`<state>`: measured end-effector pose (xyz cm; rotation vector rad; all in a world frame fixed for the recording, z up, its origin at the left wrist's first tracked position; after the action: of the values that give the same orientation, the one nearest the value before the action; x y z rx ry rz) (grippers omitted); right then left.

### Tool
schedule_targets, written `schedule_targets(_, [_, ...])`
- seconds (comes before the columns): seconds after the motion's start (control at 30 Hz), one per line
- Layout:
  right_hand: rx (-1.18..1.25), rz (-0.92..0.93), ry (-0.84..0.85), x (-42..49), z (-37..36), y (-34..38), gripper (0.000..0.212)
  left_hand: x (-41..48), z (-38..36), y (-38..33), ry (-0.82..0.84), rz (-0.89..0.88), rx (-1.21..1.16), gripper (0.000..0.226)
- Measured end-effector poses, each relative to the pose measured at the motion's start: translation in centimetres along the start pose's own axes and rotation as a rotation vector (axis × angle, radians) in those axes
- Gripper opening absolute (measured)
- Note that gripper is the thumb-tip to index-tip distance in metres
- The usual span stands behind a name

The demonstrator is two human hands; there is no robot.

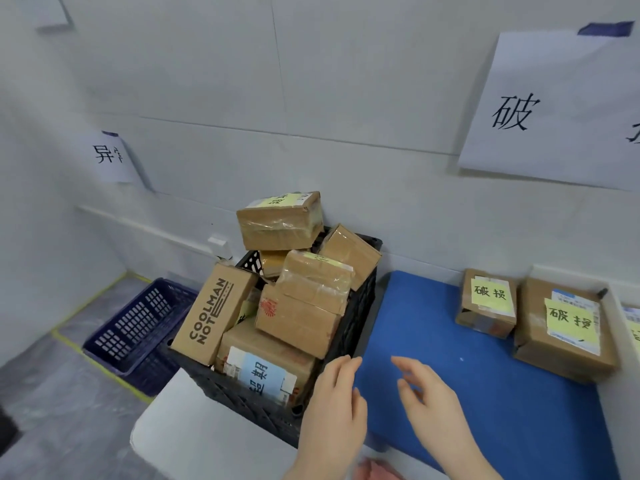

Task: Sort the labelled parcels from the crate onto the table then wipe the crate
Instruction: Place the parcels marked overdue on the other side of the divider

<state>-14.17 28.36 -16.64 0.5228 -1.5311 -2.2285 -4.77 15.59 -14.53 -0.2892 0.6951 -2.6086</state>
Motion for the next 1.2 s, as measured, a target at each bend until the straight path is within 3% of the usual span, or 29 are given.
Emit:
schedule_targets(0.1, [0.031, 0.033, -0.023, 2.2, -0.3, 2.7, 0.033, 1.4, 4.0, -0.3, -0.122, -0.032, -0.070, 0.045])
schedule_targets(0.17, [0.039, 0.086, -0.049, 3.8, -0.7, 5.8, 0.032, 3.4, 9.0, 0.5, -0.309, -0.040, -0.127, 0.046])
schedule_targets(0.27, [0.042, 0.185, -0.083, 6.7, -1.7, 10.9, 0.031, 8.2, 16.7, 4.4, -0.543, 0.092, -0.336, 0.043])
schedule_targets(0.33, [0.029, 0.250, -0.145, 8.6, -2.8, 14.0, 0.030, 12.2, 20.4, 7.8, -0.601, 0.151, -0.458, 0.039])
schedule_targets(0.6, [0.033, 0.369, -0.351, 14.5, -8.9, 22.5, 0.026, 29.2, 22.8, 15.5, -0.169, 0.145, -0.461, 0.033])
schedule_targets(0.73, [-0.014, 0.364, -0.469, 16.3, -10.7, 22.9, 0.028, 32.5, 19.9, 15.1, 0.095, 0.030, -0.406, 0.030])
schedule_targets(0.83, [-0.060, 0.348, -0.509, 17.9, -10.6, 23.2, 0.029, 32.7, 19.2, 14.7, 0.147, 0.005, -0.463, 0.030])
schedule_targets(0.9, [-0.062, 0.337, -0.473, 19.7, -10.0, 23.5, 0.030, 31.9, 19.5, 14.6, 0.108, 0.017, -0.535, 0.030])
schedule_targets(0.97, [-0.077, 0.320, -0.400, 22.0, -9.4, 24.1, 0.031, 30.2, 20.4, 14.7, -0.033, -0.012, -0.516, 0.027])
schedule_targets(1.1, [-0.180, 0.239, -0.203, 27.4, -9.3, 25.2, 0.029, 24.4, 21.2, 13.5, -0.394, -0.194, -0.196, 0.025])
schedule_targets(1.2, [-0.260, 0.100, 0.004, 30.4, -10.8, 24.2, 0.027, 20.6, 18.3, 11.2, -0.421, -0.294, 0.035, 0.034])
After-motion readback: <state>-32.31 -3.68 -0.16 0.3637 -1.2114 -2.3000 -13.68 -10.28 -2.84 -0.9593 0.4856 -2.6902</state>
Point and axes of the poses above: each hand's wrist, its own x-axis towards the middle knuckle, its own z-axis out of the back of the hand, y = z × x, the point moved 7 cm from there along x, towards the middle knuckle, and after that the axes turned 13 degrees about x, right-handed, at the moved point
